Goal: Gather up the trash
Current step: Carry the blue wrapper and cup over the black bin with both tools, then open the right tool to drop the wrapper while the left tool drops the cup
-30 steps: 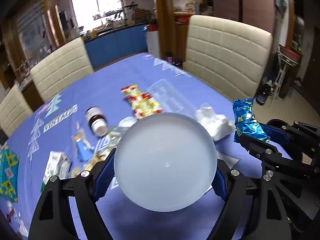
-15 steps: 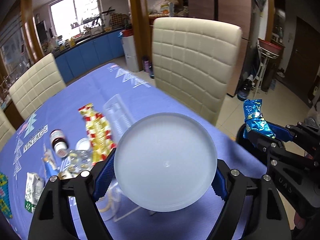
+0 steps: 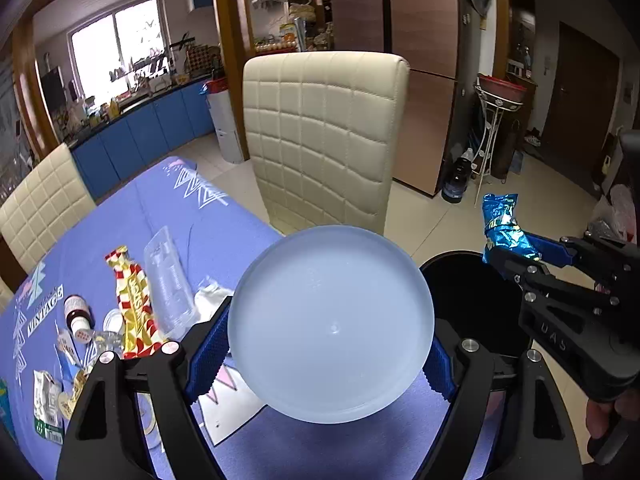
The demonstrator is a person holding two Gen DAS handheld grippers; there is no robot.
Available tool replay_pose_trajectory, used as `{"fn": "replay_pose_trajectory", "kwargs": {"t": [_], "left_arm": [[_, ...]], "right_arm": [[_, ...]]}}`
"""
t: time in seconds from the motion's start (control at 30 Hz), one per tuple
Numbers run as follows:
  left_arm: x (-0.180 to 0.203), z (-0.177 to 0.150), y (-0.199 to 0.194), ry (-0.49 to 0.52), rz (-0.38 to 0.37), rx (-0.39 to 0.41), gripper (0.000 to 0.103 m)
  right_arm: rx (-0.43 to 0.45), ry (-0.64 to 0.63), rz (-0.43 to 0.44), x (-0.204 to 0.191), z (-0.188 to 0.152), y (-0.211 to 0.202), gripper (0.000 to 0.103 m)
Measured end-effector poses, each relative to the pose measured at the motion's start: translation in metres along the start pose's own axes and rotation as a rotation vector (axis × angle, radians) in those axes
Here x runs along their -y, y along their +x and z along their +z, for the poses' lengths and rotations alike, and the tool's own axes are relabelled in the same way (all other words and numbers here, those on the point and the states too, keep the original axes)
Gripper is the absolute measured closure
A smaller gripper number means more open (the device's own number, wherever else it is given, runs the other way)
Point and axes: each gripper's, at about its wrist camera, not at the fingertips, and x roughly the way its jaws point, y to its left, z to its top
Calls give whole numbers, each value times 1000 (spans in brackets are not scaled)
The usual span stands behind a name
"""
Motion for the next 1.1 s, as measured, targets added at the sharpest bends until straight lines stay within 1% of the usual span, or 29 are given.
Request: {"fn": "replay_pose_trajectory", "kwargs": {"t": [0.17,0.2,0.27,0.33,0.37,0.43,0.5,0.63,0.9,1.0,1.1], "left_arm": [[13,5,6,11,-1,-4,24],[17,7,8,12,-2,-5,24],[23,8,11,15,-3,-4,24],[30,9,14,22,-3,-3,24],[34,9,16,24,-2,-3,24],[41,11,19,28,0,0,24],[49,13,24,33,4,0,24],[65,16,32,38,3,-8,24],[99,20,46,70,-20,-32,24],[112,22,48,94,-42,-27,23],[124,25,53,102,-78,-44,23]], "right_arm": [[-6,28,-13,21,-2,6,72],[-9,31,-14,25,-3,8,70],[-19,46,-21,35,-6,12,64],[-9,73,-26,46,-8,14,32],[4,85,-28,51,-9,15,31],[2,81,-28,58,-10,20,32],[4,77,-48,63,-13,25,32],[-1,101,-52,79,-19,37,34],[-12,143,-64,103,-35,47,34],[5,122,-90,107,-40,44,34],[11,119,-103,116,-44,43,34]]}}
